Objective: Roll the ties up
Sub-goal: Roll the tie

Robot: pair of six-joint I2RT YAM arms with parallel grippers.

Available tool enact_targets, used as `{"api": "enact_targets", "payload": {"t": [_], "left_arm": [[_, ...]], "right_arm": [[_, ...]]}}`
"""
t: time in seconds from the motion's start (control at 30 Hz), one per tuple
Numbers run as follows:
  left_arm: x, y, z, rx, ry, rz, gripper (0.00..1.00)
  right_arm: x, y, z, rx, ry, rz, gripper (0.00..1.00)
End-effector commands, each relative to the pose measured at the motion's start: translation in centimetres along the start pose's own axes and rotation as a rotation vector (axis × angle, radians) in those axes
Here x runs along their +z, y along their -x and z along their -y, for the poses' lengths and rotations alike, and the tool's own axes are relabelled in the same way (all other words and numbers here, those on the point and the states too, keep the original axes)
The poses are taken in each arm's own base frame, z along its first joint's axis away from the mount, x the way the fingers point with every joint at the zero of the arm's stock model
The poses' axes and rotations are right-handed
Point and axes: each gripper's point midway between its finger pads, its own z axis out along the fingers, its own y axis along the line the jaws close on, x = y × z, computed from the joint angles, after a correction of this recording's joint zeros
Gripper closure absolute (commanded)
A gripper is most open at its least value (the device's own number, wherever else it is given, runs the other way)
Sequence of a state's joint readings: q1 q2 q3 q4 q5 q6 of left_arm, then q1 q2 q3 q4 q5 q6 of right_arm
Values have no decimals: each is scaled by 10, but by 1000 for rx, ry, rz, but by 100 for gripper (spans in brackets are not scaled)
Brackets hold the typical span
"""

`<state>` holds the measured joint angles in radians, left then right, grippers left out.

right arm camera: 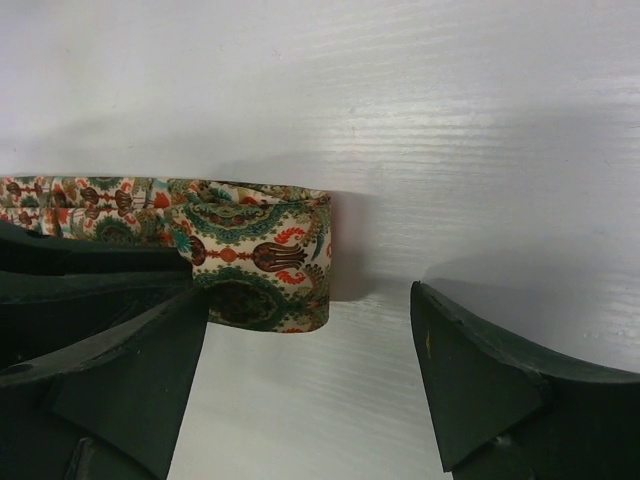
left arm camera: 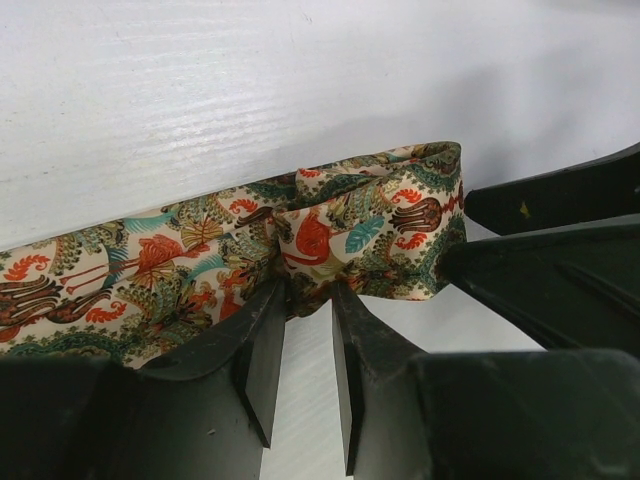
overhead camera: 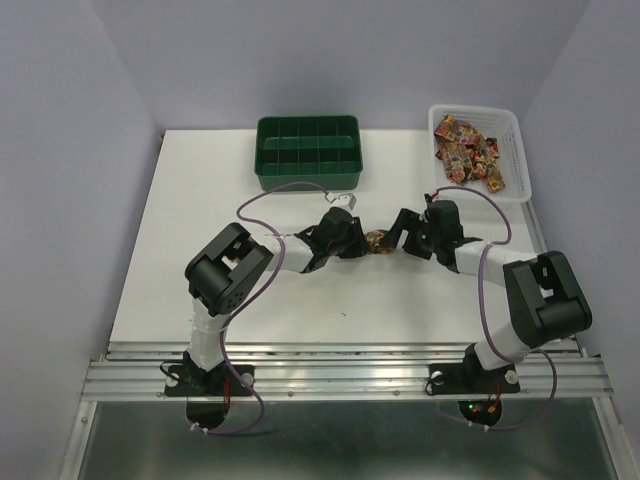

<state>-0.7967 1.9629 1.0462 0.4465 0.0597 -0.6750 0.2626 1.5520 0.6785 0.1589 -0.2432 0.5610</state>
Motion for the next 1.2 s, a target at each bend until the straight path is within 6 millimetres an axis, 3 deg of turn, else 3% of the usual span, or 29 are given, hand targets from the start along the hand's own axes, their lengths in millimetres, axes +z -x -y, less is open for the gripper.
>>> {"api": "enact_targets", "payload": {"t": [0.0, 0.2, 0.3, 0.53, 0.6, 0.73, 1.03, 1.17], "left_arm": [[-1, 9, 9, 25, -8, 14, 64], [-1, 9, 9, 25, -6, 14, 64], [-1, 8, 9, 23, -6, 12, 64], [0, 7, 9, 21, -6, 10, 64], [0, 7, 9, 21, -7, 11, 64], [-1, 8, 9, 21, -6, 12, 64], [-4, 10, 9, 15, -4, 23, 64], [-8, 13, 12, 19, -13, 26, 64]], "right_arm": [[-12, 29, -22, -25, 34, 77, 12], [-9, 35, -28, -33, 54, 77, 11], [-1, 32, -19, -27, 21, 59, 12], [16, 10, -5, -10, -10, -13, 17], [17, 6, -3, 0, -10, -19, 22], [16, -3, 2, 22, -23, -32, 42], [17, -17, 0, 53, 4, -89, 57], [11, -11, -5, 36, 16, -70, 73]]}}
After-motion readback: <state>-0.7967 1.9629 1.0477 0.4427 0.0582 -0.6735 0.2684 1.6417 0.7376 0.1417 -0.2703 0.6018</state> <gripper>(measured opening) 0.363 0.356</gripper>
